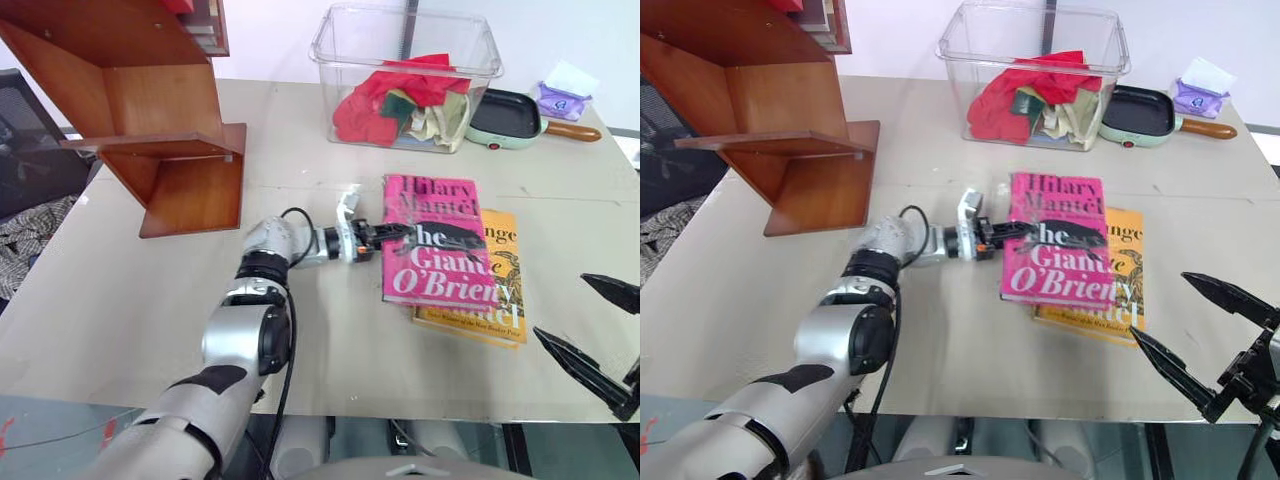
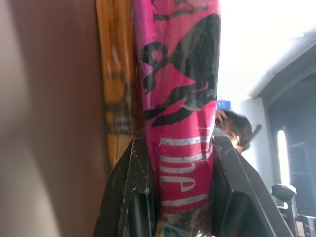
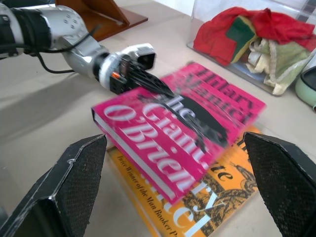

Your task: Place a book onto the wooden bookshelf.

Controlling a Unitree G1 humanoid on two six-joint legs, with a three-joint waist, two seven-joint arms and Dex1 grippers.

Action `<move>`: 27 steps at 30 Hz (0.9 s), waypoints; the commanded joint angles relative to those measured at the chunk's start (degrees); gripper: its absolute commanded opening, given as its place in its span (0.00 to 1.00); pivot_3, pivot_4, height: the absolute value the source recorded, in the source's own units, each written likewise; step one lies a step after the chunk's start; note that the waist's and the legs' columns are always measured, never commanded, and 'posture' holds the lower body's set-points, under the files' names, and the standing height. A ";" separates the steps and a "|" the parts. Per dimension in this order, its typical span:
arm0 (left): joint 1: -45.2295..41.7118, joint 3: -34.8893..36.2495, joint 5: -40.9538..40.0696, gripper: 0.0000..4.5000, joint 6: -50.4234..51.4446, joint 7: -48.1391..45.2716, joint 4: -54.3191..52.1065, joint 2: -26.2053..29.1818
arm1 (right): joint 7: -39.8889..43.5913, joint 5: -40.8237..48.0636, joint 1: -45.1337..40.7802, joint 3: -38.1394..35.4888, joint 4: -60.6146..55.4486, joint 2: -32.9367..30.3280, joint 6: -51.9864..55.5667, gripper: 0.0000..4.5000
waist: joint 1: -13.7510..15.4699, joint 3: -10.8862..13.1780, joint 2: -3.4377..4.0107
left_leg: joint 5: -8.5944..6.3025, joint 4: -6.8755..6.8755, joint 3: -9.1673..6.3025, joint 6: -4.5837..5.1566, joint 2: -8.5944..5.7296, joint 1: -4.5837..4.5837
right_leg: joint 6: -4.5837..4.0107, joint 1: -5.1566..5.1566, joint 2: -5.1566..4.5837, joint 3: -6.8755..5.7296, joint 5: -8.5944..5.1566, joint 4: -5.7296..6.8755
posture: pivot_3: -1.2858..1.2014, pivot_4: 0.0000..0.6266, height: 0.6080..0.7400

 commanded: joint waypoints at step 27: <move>-4.84 -21.46 46.99 0.14 -81.36 -13.13 -38.93 52.90 | -1.27 -4.66 -46.47 32.61 17.78 -6.60 0.99 1.00 | 0.20 0.05 0.05 | 0.01 -0.02 0.03 -0.01 0.00 -0.25 | 0.00 -0.21 0.00 -0.07 0.01 -0.07 | 0.52 0.24 0.80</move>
